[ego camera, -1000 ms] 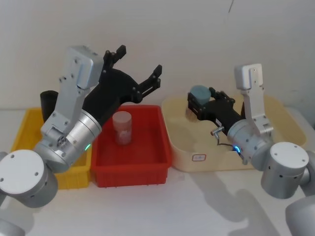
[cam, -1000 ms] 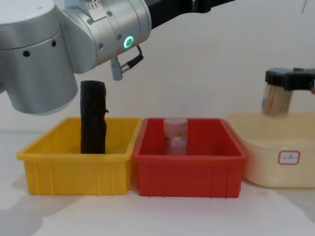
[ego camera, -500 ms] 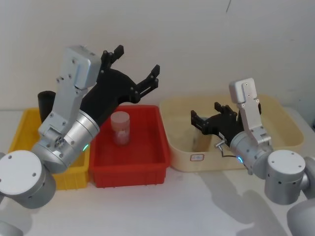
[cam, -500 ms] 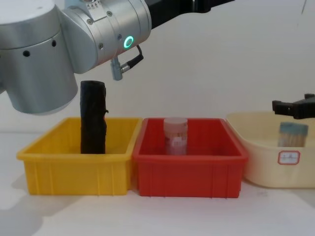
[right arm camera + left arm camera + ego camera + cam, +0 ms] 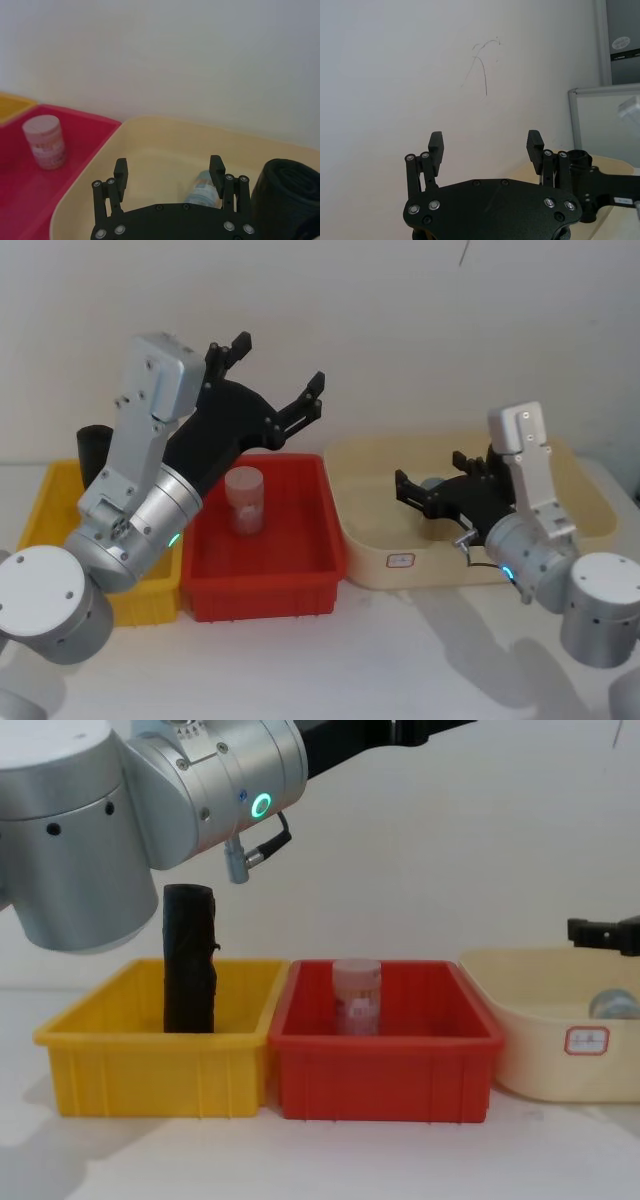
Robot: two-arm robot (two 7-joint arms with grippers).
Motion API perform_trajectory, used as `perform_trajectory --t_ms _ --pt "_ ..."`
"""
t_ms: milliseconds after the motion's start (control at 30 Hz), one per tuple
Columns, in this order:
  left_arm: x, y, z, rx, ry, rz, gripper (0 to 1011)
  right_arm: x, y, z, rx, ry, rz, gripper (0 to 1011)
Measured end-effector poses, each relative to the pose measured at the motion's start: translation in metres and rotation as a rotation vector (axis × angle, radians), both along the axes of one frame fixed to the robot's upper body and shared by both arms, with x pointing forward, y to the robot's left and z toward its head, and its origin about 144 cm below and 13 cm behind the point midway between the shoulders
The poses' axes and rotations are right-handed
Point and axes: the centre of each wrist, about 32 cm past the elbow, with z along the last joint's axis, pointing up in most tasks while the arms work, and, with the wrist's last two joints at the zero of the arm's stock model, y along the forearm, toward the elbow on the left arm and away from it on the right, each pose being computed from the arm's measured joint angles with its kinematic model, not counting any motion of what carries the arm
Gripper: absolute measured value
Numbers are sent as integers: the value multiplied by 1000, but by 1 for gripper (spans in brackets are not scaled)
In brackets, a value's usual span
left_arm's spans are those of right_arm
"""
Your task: Pick up the garbage bag with the one hand and transfer it to the other hand.
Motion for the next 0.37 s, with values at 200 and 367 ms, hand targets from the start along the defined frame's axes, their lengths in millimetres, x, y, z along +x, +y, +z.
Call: perform_trajectory --t_ms 200,367 --pt "0 0 0 0 0 0 1001 -9 -3 5 17 -7 13 1000" --pt "0 0 0 0 0 0 1001 -15 -4 9 28 -11 21 1001"
